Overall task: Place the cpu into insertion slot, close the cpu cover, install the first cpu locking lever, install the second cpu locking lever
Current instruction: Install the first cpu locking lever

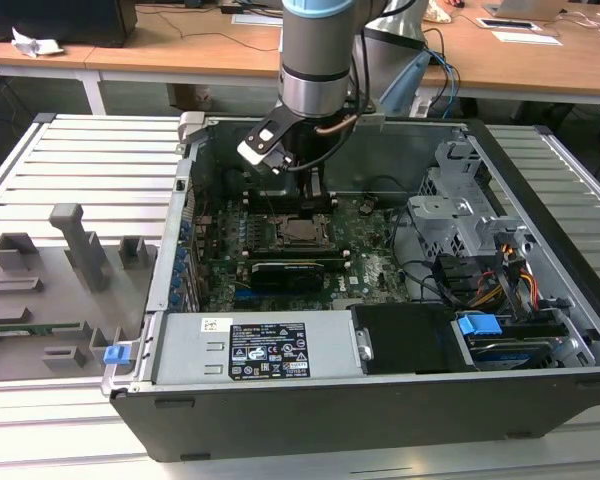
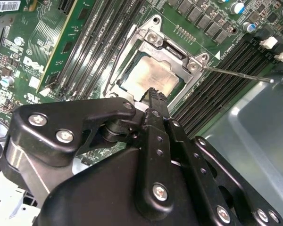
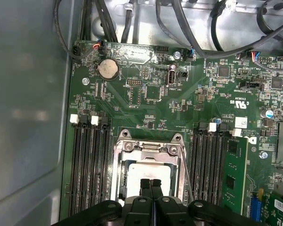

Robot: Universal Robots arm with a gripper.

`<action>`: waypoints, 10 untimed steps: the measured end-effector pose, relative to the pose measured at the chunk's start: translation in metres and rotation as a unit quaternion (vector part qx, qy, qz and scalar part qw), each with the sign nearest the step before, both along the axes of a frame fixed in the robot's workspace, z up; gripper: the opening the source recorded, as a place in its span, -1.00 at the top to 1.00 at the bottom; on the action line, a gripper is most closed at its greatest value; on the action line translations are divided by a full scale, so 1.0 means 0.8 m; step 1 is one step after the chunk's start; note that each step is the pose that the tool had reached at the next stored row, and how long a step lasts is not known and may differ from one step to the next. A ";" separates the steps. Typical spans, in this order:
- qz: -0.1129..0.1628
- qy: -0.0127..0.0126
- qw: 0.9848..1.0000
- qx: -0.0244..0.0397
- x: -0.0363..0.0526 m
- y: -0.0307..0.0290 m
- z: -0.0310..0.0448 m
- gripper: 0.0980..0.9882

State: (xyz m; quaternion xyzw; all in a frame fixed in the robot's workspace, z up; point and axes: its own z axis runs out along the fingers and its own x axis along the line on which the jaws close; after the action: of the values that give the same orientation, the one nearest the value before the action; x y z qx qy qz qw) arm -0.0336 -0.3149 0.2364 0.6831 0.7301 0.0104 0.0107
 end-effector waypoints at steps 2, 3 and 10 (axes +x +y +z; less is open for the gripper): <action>0.000 0.000 1.000 0.000 0.000 0.0000 0.0005 0.98; 0.000 0.000 1.000 0.000 0.000 0.0000 0.0008 0.98; 0.000 0.000 1.000 -0.001 0.000 0.0000 0.0038 0.98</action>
State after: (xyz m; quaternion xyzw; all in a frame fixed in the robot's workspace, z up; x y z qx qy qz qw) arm -0.0336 -0.3149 0.2394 0.6831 0.7301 0.0097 0.0113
